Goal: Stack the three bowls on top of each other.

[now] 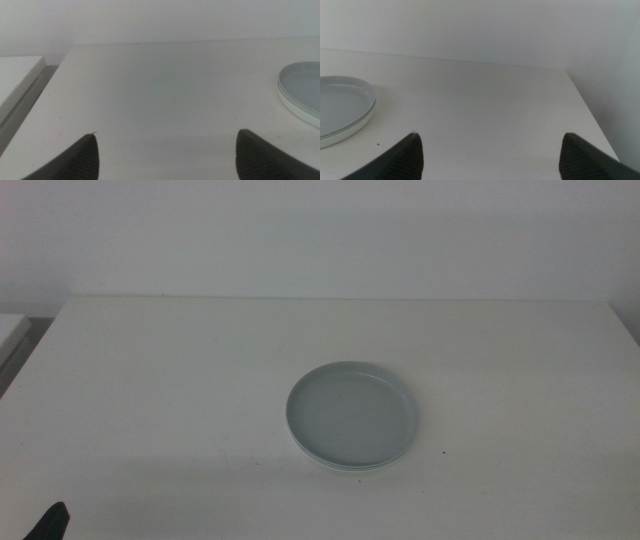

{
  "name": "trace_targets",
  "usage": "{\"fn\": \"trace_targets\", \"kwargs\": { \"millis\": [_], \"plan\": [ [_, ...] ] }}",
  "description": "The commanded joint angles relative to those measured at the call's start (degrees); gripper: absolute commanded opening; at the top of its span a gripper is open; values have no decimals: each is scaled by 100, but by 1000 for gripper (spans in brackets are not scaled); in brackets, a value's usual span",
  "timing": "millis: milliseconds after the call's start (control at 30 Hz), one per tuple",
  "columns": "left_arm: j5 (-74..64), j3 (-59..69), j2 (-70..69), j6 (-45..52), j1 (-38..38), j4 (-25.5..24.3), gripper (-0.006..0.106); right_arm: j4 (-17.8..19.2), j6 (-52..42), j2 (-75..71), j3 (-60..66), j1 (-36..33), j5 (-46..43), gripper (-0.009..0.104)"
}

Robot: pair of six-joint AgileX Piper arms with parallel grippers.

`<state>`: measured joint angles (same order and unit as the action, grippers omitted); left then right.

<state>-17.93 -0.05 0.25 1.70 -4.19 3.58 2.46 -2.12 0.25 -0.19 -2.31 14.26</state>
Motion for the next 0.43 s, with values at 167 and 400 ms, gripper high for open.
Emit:
{"fn": "trace_targets", "kwargs": {
  "millis": [167, 400],
  "plan": [
    [99, 5, -25, -18, -39, -314, 94, 17, -26, -25, 19, 22, -70, 92],
    [99, 5, -25, -18, -39, -314, 94, 17, -26, -25, 19, 22, -70, 92]
  ]
}}
